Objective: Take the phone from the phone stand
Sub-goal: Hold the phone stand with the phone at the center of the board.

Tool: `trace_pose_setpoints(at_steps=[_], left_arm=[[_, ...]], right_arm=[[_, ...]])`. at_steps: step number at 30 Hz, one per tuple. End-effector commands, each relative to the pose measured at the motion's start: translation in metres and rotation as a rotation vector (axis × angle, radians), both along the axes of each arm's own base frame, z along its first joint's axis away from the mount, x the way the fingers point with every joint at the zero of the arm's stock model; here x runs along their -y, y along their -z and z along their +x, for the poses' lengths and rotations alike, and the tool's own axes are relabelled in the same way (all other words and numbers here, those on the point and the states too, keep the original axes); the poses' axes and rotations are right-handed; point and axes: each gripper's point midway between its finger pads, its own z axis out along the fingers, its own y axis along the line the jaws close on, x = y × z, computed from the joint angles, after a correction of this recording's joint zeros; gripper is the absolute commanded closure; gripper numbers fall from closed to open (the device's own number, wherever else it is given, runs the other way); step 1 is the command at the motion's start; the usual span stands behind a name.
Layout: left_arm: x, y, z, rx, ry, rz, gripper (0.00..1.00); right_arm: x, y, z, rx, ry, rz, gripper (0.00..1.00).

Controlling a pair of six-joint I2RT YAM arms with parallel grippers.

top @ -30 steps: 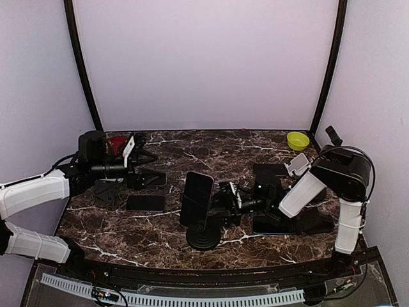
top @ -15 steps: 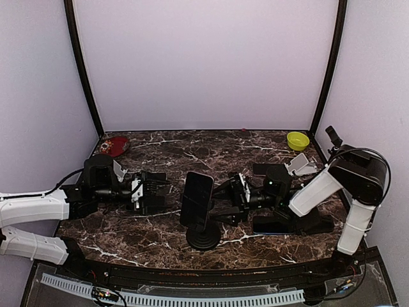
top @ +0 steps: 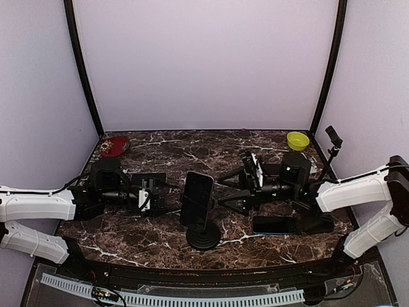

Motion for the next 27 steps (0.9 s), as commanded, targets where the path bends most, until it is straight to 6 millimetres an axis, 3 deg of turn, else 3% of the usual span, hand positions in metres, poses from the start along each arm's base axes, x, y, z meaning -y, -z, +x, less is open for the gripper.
trace_pose_setpoints(at_steps=[1,6,11,18,27], left_arm=[[0.007,-0.026,-0.003,0.096,0.019,-0.054,0.41],[0.010,-0.027,-0.006,0.108,0.010,-0.051,0.42],[0.012,-0.020,-0.004,0.118,-0.004,-0.030,0.42],[0.013,-0.021,-0.003,0.122,-0.012,-0.030,0.42],[0.014,-0.020,-0.001,0.129,-0.026,-0.030,0.42]], right_arm=[[0.003,-0.009,0.021,-0.192,0.132,-0.086,0.06],[-0.003,-0.032,0.037,-0.408,0.226,-0.083,0.10],[-0.021,-0.054,0.018,-0.461,0.176,-0.078,0.11],[-0.029,-0.052,0.019,-0.477,0.232,-0.121,0.13],[-0.047,-0.061,0.013,-0.513,0.220,-0.108,0.40]])
